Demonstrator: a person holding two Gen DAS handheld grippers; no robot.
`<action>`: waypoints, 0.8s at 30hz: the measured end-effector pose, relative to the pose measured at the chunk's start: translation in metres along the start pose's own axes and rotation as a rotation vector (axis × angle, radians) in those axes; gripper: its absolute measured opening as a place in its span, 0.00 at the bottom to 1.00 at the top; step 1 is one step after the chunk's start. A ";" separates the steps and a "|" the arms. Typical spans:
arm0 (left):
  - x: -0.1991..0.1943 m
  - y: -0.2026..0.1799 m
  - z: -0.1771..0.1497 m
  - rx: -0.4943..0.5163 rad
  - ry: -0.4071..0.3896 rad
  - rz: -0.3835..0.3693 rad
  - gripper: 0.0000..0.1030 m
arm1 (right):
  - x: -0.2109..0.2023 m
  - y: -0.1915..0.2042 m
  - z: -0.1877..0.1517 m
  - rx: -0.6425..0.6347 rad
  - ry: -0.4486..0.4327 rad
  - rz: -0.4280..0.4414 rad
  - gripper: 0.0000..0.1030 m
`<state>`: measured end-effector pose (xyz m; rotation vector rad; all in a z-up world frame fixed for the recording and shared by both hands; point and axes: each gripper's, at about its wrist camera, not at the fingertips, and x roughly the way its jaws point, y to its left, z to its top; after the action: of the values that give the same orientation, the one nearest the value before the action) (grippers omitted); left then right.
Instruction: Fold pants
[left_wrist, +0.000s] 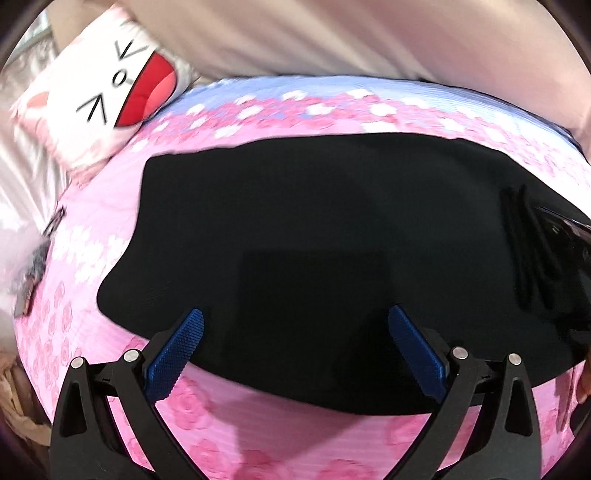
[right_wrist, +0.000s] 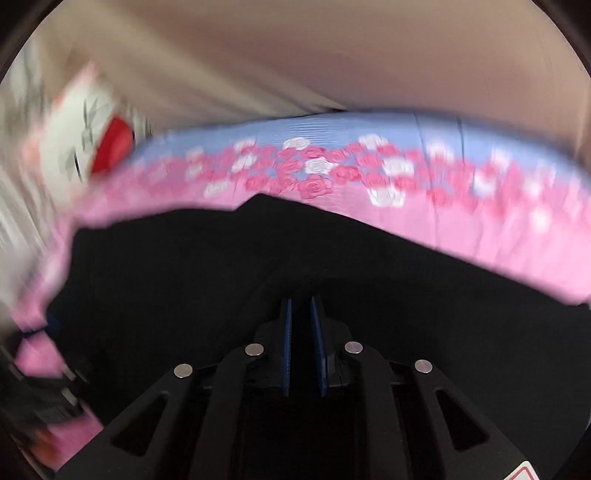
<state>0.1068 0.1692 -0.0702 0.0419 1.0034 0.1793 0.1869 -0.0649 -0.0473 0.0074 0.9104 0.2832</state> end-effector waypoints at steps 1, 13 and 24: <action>0.002 0.008 -0.001 -0.018 0.007 -0.014 0.95 | -0.012 -0.002 -0.003 0.035 -0.013 0.071 0.13; 0.006 0.015 -0.003 -0.023 0.001 -0.123 0.95 | -0.062 -0.026 -0.061 0.156 -0.018 0.025 0.29; -0.001 0.102 -0.017 -0.417 0.000 -0.453 0.92 | -0.068 -0.020 -0.070 0.105 -0.044 -0.023 0.31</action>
<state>0.0783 0.2690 -0.0662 -0.5618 0.9344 -0.0297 0.0976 -0.1086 -0.0402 0.0999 0.8802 0.2130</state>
